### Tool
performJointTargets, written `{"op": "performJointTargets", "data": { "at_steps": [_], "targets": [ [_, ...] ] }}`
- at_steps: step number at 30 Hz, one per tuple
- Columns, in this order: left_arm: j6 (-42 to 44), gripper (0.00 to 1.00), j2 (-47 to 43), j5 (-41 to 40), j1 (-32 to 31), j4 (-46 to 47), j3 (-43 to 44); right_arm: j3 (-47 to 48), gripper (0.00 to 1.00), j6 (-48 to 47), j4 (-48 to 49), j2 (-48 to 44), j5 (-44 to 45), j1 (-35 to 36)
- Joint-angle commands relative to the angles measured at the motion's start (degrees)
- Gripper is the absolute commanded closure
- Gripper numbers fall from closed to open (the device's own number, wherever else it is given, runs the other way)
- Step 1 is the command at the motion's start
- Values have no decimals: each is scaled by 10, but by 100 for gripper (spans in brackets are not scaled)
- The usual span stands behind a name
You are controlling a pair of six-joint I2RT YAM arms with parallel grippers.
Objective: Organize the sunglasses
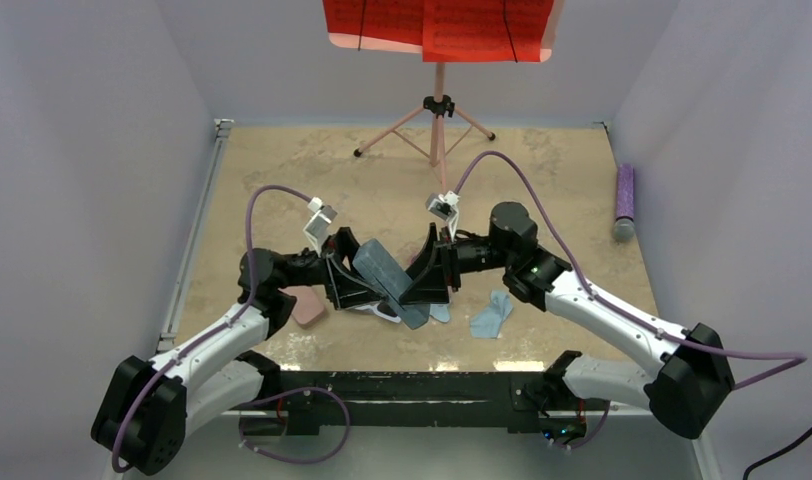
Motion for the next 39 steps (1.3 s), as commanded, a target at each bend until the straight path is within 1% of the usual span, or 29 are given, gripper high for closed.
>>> {"op": "performJointTargets", "data": {
  "at_steps": [1, 3, 5, 8, 9, 12, 16, 20, 22, 24, 25, 26, 27, 28, 30, 31, 32, 33, 34, 35, 36, 37, 39],
  "targets": [
    [-4, 100, -5, -41, -1, -3, 22, 55, 57, -47, 7, 17, -47, 32],
    [-3, 100, -5, -45, -2, -5, 25, 61, 54, -49, 6, 25, -50, 34],
    [-1, 100, -6, -51, -3, -9, 26, 70, 49, -45, 6, 35, -51, 35],
    [12, 100, -8, -61, -5, -37, 28, 78, 37, -35, 21, 46, -64, 41],
    [21, 100, -11, -66, -7, -52, 30, 81, 35, -33, 26, 49, -65, 44],
    [45, 100, -26, -91, -9, -98, 32, 86, 34, -28, 33, 52, -59, 50],
    [76, 100, -53, -146, -13, -165, 35, 94, 32, -1, 46, 64, -49, 54],
    [112, 100, -73, -197, -24, -247, 47, 97, 29, 54, 100, 87, -49, 57],
    [121, 100, -78, -222, -25, -274, 49, 94, 28, 73, 131, 91, -47, 59],
    [125, 100, -82, -235, -25, -284, 46, 94, 29, 75, 138, 90, -41, 59],
    [124, 100, -83, -243, -25, -286, 45, 93, 33, 70, 137, 86, -33, 60],
    [125, 100, -84, -247, -25, -288, 43, 90, 41, 65, 130, 83, -25, 60],
    [126, 100, -85, -250, -25, -293, 43, 89, 52, 57, 117, 79, -16, 59],
    [126, 100, -87, -254, -25, -295, 42, 88, 60, 49, 104, 75, -6, 60],
    [131, 100, -92, -247, -25, -299, 44, 90, 72, 14, 75, 68, 5, 59],
    [131, 100, -96, -241, -24, -306, 48, 95, 77, -18, 49, 62, 6, 60],
    [130, 98, -101, -234, -25, -330, 55, 102, 80, -63, 8, 53, 14, 60],
    [127, 82, -111, -227, -25, -355, 66, 115, 82, -140, -48, 42, 23, 60],
    [119, 58, -120, -221, -24, -377, 75, 127, 83, -218, -103, 29, 43, 59],
    [112, 29, -131, -218, -25, -396, 82, 133, 84, -280, -142, 14, 83, 59],
    [106, 5, -143, -214, -25, -410, 88, 134, 84, -338, -170, 0, 134, 59],
    [100, 1, -158, -212, -25, -425, 91, 132, 84, -408, -192, -14, 193, 60],
    [97, 0, -183, -216, -25, -466, 105, 125, 83, -520, -220, -32, 262, 60]
  ]
}}
